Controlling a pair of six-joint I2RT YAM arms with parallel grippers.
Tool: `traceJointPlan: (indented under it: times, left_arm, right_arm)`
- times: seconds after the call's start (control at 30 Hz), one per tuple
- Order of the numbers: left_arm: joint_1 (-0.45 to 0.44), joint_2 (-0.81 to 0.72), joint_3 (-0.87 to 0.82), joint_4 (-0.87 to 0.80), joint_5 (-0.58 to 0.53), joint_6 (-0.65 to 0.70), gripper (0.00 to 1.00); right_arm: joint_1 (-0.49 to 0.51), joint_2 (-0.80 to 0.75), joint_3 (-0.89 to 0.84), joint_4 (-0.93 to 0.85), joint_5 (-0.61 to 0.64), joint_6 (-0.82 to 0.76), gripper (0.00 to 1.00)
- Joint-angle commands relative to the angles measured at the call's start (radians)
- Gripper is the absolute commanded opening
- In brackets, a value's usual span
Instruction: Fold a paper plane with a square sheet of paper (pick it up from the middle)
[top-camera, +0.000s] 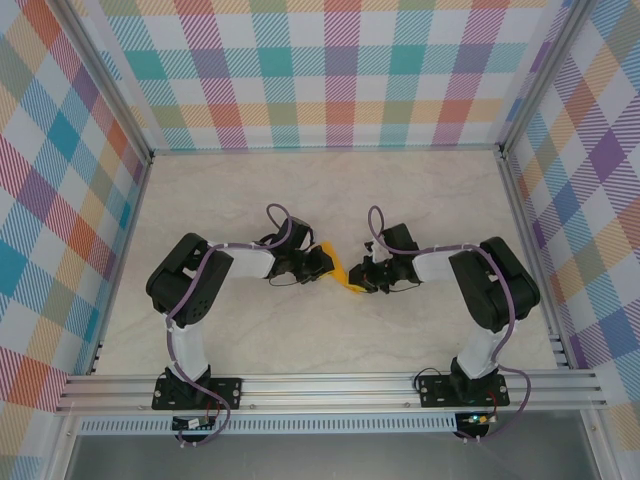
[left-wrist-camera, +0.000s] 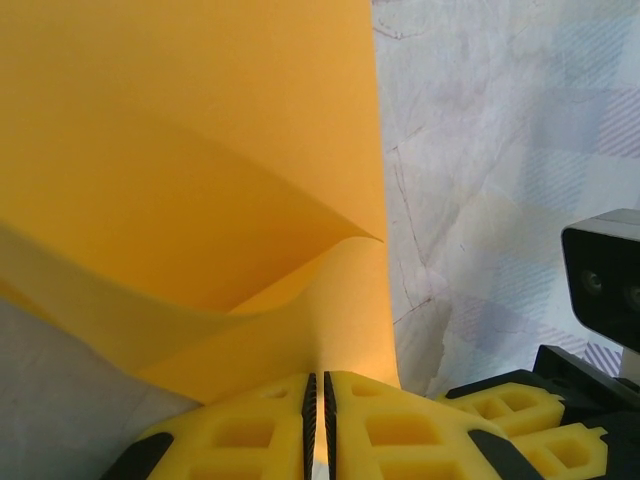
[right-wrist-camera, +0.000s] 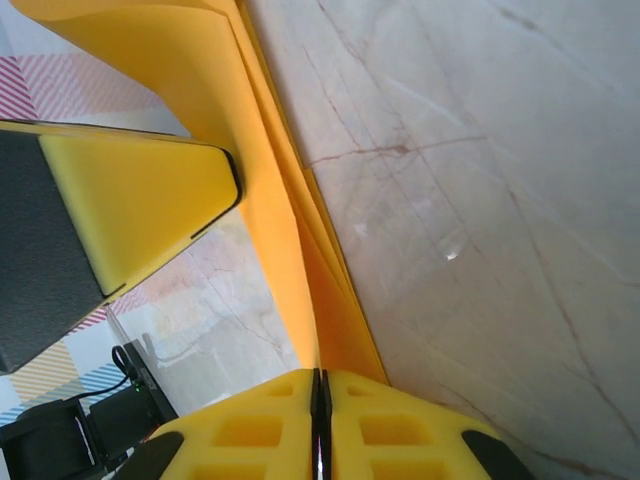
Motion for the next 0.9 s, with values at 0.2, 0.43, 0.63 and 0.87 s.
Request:
traceJointPlan:
  times: [0.2,0.43,0.63,0.87]
  left_arm:
    - [-0.009,0.057,-0.008,-0.09,-0.069,0.008,0.14]
    - [-0.009,0.061,-0.004,-0.092,-0.068,0.006,0.14]
    - [-0.009,0.064,-0.003,-0.094,-0.067,0.004,0.14]
    - [-0.009,0.069,0.002,-0.1,-0.069,0.002,0.14]
  right_arm:
    - [-0.004,-0.136,0.044,-0.218,0.118,-0.086,0.26]
    - [0.04,-0.149,0.122,-0.28,0.146,-0.133,0.24]
    - [0.068,-0.045,0.199,-0.291,0.107,-0.138,0.16]
    - [0.082,0.029,0.23,-0.335,0.107,-0.154,0.15]
